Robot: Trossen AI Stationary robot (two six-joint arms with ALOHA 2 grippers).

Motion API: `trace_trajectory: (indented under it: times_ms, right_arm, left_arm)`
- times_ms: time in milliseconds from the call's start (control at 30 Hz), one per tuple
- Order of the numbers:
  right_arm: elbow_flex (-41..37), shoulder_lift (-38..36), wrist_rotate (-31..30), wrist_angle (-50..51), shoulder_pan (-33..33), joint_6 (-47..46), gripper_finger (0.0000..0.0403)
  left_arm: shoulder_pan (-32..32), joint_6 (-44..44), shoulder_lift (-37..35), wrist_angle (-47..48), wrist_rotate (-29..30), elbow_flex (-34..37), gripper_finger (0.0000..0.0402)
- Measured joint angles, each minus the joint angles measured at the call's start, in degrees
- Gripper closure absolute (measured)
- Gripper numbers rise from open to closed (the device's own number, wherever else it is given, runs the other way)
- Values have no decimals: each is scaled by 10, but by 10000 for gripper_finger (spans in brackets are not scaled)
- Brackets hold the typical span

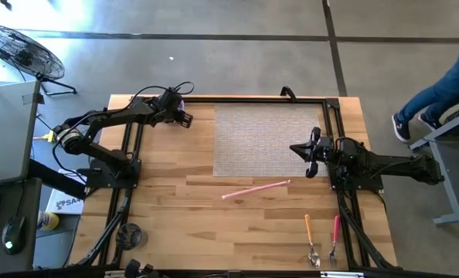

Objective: Pick & Place Utensil
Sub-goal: Put the violet bowl on the middle of the gray mat

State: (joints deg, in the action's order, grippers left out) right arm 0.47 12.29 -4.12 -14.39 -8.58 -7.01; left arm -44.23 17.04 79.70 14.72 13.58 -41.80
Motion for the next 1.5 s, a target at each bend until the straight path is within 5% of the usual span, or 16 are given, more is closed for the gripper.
trace_trajectory:
  times_ms: [367,800,1133,1500]
  right_arm:
    - [0,0,0,0,0,0,400]
    - [0,0,0,0,0,0,399]
    - [0,0,0,0,0,0,401]
    - [0,0,0,0,0,0,401]
  left_arm:
    - [0,2,0,9,-22,0,260]
    - [0,-12,0,-6,-30,0,393]
    - [60,-17,-5,-7,-35,-11,395]
    - [160,-70,-4,40,-38,-114,394]
